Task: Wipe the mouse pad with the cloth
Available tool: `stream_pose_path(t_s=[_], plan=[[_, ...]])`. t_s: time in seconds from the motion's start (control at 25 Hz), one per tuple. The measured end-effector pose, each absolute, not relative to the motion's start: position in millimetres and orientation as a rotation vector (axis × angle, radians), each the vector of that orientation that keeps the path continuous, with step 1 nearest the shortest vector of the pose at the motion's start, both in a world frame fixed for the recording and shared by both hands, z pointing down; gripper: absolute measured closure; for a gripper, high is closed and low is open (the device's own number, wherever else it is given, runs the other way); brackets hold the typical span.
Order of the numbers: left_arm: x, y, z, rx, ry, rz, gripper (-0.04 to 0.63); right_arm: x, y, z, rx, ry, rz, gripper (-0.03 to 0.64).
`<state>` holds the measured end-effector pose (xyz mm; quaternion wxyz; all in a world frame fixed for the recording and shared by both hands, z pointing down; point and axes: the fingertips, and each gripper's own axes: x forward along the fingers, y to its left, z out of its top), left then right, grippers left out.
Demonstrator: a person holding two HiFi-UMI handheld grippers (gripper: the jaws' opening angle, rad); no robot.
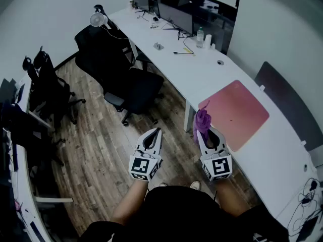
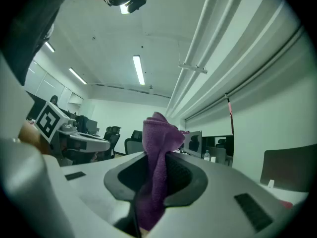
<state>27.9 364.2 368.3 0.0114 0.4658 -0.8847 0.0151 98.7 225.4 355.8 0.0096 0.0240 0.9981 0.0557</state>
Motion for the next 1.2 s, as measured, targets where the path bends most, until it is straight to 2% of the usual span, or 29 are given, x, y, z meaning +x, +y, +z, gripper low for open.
stream_pose_path(t_s=[0.48,0.8,1.2], plan=[[16,388,380,1.484,-2.720,0.042,0.572,87,259,362,0.155,3.086,0.167,0.507],[14,410,387,1.546,-2.681,0.036,0.572,88,274,368,0.041,3.131,0.069,0.503],[2,413,399,1.594,-2.631,0.050,0.572,82,277,369,-0.095,3.109,0.130,0.505]])
